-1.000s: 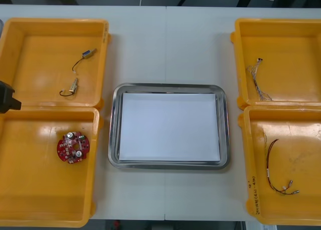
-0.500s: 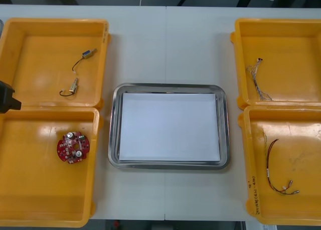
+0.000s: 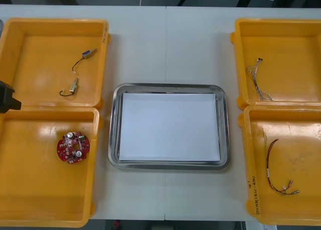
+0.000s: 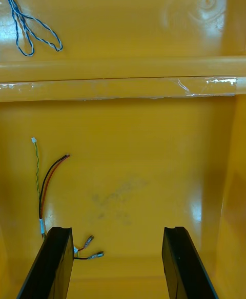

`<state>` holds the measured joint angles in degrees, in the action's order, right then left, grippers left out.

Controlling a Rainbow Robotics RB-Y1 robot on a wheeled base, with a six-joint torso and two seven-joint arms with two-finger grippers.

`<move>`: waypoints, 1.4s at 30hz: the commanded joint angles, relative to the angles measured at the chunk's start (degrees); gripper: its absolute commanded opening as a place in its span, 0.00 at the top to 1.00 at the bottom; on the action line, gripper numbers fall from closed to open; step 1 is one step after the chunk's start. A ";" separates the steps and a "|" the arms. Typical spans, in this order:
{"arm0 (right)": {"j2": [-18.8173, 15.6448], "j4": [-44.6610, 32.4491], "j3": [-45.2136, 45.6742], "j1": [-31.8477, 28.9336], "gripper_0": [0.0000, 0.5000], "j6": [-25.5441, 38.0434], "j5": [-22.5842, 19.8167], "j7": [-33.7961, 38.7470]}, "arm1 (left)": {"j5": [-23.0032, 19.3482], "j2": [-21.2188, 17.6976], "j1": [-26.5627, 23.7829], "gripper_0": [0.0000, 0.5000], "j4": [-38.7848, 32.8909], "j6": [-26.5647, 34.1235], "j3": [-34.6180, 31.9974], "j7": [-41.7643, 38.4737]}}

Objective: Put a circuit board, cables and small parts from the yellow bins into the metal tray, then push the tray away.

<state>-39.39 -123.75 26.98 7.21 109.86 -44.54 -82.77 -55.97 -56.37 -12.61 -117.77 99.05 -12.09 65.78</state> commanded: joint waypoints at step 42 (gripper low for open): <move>4.68 -7.12 -0.62 -4.48 0.00 0.14 -1.61 2.88 | -4.68 1.52 2.59 0.00 -0.71 -1.93 2.51 17.45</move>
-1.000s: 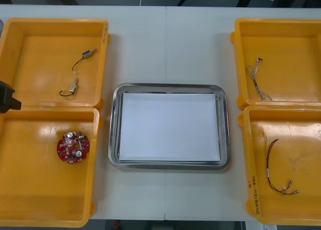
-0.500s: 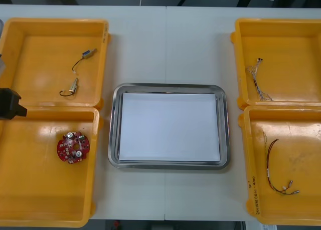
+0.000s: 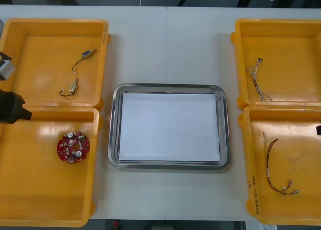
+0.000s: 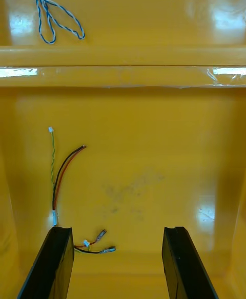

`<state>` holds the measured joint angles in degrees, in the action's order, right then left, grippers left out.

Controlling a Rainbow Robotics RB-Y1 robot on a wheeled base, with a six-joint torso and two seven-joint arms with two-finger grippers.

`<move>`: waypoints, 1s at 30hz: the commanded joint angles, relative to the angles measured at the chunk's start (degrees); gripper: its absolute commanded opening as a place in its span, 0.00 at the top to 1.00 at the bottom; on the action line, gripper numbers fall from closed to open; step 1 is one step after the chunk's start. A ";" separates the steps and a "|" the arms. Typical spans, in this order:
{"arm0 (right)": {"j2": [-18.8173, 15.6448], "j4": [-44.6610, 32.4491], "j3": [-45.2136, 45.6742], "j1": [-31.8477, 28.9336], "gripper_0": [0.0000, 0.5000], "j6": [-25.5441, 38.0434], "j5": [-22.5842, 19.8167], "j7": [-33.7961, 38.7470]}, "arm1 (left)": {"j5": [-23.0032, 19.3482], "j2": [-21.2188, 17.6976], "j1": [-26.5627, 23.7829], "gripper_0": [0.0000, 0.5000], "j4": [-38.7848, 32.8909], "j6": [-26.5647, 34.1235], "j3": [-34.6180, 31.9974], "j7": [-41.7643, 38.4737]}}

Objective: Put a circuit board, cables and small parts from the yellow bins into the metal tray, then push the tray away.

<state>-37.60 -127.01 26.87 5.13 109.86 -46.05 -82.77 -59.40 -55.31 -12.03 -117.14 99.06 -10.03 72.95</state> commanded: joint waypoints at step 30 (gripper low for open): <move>10.00 -12.39 -9.03 -13.83 0.00 0.14 4.57 5.43 | -7.13 -10.52 13.70 0.00 -8.99 -26.64 10.11 39.63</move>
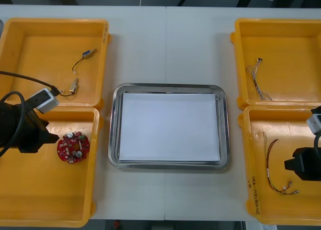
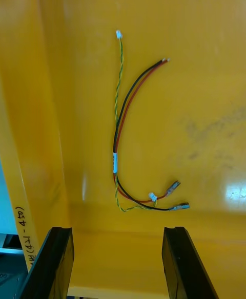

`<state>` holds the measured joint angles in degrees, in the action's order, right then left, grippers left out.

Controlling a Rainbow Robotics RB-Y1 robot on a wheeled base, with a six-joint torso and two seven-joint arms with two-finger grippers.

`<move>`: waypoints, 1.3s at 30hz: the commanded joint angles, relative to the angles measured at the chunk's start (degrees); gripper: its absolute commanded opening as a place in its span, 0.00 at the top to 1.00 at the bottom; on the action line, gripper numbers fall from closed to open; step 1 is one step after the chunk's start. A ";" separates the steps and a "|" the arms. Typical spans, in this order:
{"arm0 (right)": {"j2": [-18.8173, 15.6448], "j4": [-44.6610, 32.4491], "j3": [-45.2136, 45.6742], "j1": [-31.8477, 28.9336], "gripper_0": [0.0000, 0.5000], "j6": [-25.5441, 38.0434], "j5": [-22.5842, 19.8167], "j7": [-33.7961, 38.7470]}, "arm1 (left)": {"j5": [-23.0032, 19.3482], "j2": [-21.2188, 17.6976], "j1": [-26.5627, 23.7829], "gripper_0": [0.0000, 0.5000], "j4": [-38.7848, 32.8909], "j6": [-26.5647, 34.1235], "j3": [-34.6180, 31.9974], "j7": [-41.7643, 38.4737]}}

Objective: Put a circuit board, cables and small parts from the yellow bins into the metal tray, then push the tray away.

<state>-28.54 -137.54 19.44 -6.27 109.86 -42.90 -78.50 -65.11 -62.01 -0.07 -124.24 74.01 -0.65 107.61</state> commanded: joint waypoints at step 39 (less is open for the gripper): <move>4.37 2.63 -9.86 -9.29 0.00 -17.75 12.84 1.69 | 1.65 -7.51 -4.42 0.00 2.77 -18.90 21.04 7.88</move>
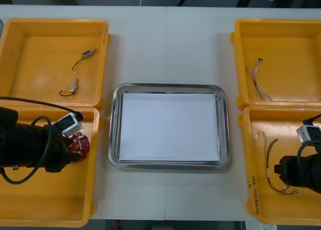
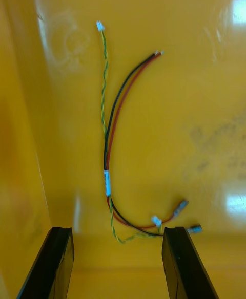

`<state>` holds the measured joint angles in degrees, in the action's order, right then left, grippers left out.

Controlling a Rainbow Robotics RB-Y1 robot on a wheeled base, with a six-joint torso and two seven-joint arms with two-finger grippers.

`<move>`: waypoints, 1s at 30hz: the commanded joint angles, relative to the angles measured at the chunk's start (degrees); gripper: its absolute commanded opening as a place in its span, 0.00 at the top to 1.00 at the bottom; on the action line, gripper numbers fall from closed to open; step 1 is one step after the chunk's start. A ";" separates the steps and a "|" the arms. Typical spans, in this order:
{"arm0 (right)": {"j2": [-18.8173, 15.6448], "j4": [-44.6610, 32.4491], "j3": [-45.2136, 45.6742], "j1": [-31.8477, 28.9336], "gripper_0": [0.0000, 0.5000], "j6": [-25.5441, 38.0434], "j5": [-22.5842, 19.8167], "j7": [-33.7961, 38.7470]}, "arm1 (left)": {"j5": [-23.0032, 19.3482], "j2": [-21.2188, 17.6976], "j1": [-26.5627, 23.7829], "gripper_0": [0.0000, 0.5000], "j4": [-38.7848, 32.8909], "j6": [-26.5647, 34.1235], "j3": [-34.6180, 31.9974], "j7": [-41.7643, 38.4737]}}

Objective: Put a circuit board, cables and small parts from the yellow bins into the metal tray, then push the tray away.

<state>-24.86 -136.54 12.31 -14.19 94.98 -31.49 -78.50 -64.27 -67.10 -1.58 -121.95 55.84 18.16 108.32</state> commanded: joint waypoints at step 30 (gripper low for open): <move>0.69 9.97 -9.68 -3.39 0.00 -12.54 6.61 1.86 | 2.66 -2.15 -7.74 0.00 6.02 -6.80 11.37 7.44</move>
<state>-24.85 -125.99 4.23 -15.54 83.03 -25.72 -78.45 -62.33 -67.11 -7.28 -116.22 50.47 28.01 108.35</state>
